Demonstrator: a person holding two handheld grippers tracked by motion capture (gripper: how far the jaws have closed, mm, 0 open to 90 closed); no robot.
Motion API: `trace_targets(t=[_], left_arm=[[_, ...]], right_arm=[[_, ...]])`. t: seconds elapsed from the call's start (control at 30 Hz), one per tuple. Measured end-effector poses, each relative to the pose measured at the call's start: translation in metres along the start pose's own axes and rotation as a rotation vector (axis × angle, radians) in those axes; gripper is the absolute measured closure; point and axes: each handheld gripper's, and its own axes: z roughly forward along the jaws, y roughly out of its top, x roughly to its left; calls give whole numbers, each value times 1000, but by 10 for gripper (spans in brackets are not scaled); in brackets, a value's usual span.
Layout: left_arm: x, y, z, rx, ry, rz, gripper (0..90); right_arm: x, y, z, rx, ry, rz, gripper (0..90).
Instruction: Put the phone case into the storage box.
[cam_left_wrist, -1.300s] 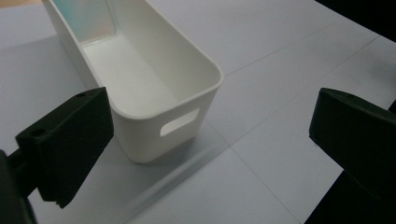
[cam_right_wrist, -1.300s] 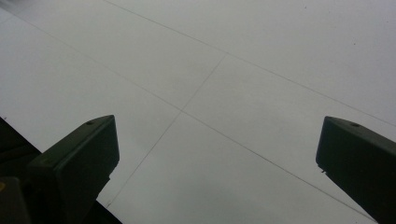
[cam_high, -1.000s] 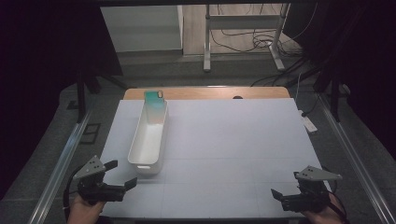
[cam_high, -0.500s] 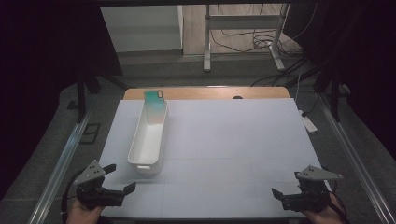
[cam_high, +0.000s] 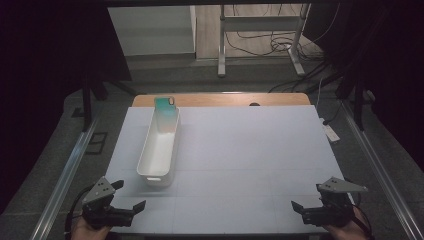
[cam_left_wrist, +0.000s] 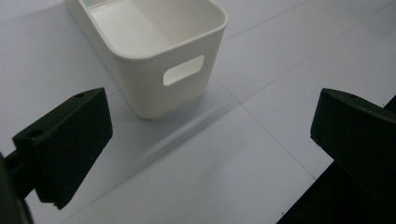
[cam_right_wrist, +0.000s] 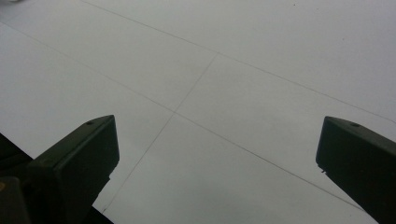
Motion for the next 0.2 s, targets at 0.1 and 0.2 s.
trace_targets(t=[0.1,0.2], left_arm=[[0,-1,0,-1,2,-4,0],[-1,0,1,6,6,8,0]], right_arm=[[0,0,0,2,0,-1,0],[0,0,0,0,-1,-2,0]])
